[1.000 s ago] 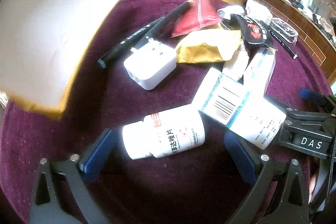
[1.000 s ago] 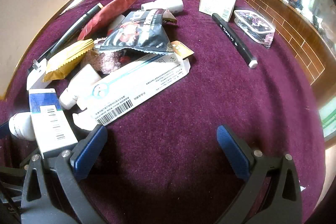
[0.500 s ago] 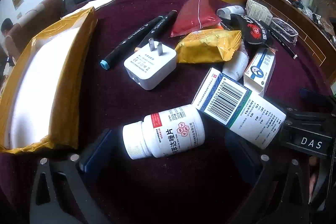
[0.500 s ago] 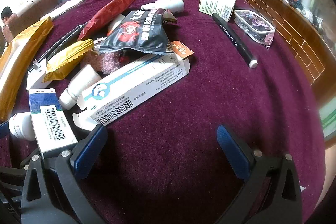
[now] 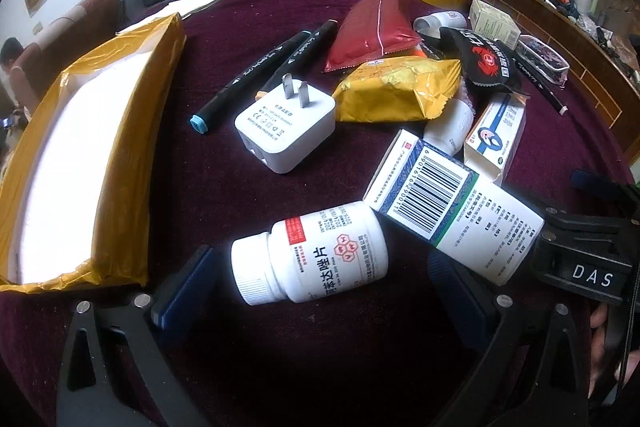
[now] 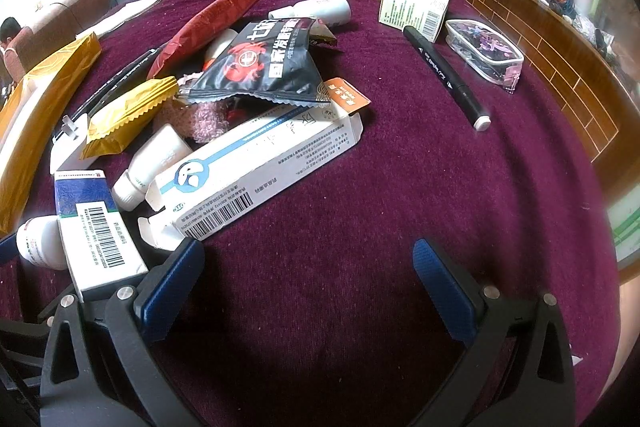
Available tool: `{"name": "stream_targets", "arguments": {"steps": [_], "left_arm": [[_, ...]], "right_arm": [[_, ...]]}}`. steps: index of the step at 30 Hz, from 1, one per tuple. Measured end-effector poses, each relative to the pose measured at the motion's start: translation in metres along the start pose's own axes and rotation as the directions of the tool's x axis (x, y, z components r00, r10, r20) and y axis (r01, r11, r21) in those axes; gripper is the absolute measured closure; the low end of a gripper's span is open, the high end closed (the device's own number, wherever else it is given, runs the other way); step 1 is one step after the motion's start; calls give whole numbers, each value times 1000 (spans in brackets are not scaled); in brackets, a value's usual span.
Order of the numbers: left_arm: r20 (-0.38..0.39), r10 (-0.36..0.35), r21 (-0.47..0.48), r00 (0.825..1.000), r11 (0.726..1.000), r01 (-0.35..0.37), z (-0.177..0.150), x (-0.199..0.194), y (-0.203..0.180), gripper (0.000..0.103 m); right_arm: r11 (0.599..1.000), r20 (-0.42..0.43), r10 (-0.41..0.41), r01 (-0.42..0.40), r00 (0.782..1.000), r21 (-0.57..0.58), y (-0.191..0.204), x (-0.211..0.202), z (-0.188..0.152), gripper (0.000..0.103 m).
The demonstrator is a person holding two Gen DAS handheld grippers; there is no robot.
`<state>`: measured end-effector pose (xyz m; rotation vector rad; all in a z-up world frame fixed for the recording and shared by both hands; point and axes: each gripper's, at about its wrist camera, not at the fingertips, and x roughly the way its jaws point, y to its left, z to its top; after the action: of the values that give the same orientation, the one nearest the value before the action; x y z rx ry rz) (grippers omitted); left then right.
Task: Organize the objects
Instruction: 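Move both grippers toward the medicine box and pill bottle, then grasp the blue-and-white medicine box with the right gripper while the left grasps the white pill bottle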
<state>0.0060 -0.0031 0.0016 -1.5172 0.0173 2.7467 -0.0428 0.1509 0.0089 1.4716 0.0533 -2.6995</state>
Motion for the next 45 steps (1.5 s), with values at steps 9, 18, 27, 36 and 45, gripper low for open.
{"name": "stream_targets", "arguments": {"steps": [9, 18, 27, 36, 45], "left_arm": [[24, -140, 50, 990, 989, 139, -22, -45, 40, 2], [103, -144, 104, 984, 986, 134, -30, -69, 58, 6], [131, -133, 153, 982, 982, 113, -33, -73, 63, 6], [115, -182, 214, 977, 965, 155, -30, -69, 62, 6], [41, -251, 374, 967, 902, 218, 6, -56, 41, 31]], "right_arm": [[988, 21, 133, -135, 991, 72, -29, -24, -13, 0], [930, 186, 218, -147, 958, -337, 40, -83, -15, 3], [815, 184, 112, 15, 977, -579, 112, -64, -26, 20], [784, 144, 24, 71, 989, -617, 118, -33, -14, 59], [911, 85, 299, -258, 950, -321, 55, -51, 4, 85]]}}
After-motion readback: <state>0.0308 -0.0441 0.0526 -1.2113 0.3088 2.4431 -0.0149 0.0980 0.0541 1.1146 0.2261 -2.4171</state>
